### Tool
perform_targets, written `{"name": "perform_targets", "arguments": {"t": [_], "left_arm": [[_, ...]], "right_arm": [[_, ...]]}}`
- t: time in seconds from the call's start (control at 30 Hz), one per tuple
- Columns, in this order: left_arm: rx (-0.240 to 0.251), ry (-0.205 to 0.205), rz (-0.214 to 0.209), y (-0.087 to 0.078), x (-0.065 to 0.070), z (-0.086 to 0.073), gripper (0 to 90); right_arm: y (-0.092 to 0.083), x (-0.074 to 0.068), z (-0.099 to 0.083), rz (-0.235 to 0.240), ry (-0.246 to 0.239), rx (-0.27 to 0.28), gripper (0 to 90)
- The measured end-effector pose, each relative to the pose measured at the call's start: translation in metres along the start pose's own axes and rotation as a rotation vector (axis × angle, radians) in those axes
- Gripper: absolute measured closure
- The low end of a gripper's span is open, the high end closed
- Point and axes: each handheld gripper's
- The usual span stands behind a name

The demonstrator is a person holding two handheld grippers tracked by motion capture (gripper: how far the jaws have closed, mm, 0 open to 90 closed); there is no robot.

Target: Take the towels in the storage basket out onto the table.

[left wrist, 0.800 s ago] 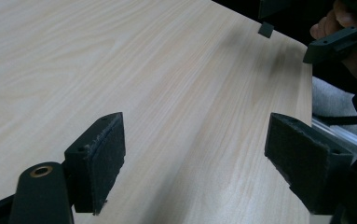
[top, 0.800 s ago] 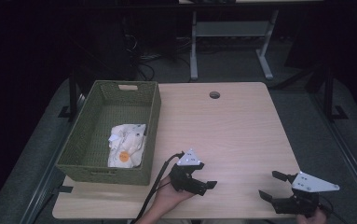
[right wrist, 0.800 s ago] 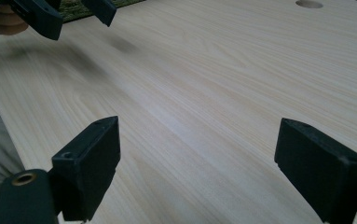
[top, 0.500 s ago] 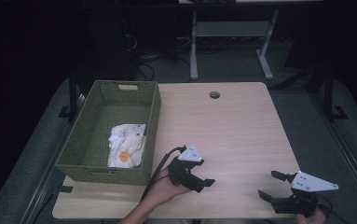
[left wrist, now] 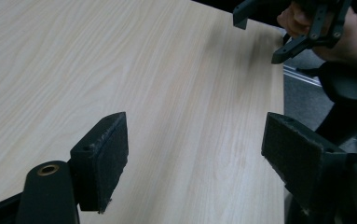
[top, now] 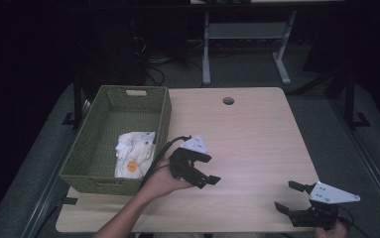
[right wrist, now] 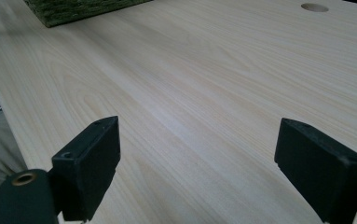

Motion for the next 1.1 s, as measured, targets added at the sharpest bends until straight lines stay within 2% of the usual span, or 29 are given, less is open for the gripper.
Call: {"name": "perform_targets", "arguments": {"t": [0.03,0.07,0.17,0.23,0.33,0.43,0.6,0.67,0.9,1.1], "left_arm": [[0.000,0.000,0.000,0.000,0.000,0.000,23.0],[-0.014,-0.006,-0.027,-0.008,-0.008,0.003,23.0],[-0.042,-0.005,-0.034,-0.020,-0.018,0.004,22.9],[-0.041,-0.013,-0.041,-0.028,-0.024,0.004,22.9],[-0.034,-0.031,-0.036,-0.041,-0.035,0.002,22.9],[-0.041,-0.029,-0.025,-0.051,-0.043,-0.001,22.9],[-0.015,-0.076,-0.021,-0.067,-0.057,-0.008,23.4],[-0.013,-0.086,-0.008,-0.072,-0.061,-0.012,23.5],[-0.022,-0.108,0.008,-0.085,-0.070,-0.018,24.0],[-0.024,-0.145,0.028,-0.093,-0.078,-0.026,24.0]], "right_arm": [[0.000,0.000,0.000,0.000,0.000,0.000,13.8],[0.000,0.000,0.000,0.000,0.001,-0.001,13.8],[0.000,-0.001,0.000,0.003,0.004,-0.005,13.8],[0.000,-0.001,0.001,0.005,0.003,-0.005,13.8],[0.001,-0.001,0.001,0.005,0.004,-0.008,13.8],[0.001,-0.001,0.001,0.006,0.003,-0.010,13.8],[0.002,-0.001,0.001,0.008,-0.001,-0.011,13.8],[0.002,-0.001,0.001,0.008,-0.002,-0.011,13.8],[0.002,-0.001,0.002,0.008,-0.001,-0.014,13.8],[0.002,-0.001,0.002,0.010,0.000,-0.013,13.8]]}}
Point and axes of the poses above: each handheld gripper's, and its own axes: y roughly forward along the jaws, z roughly out of its top, x roughly to its right, and after that the axes turned 7 degrees about -x, right-handed
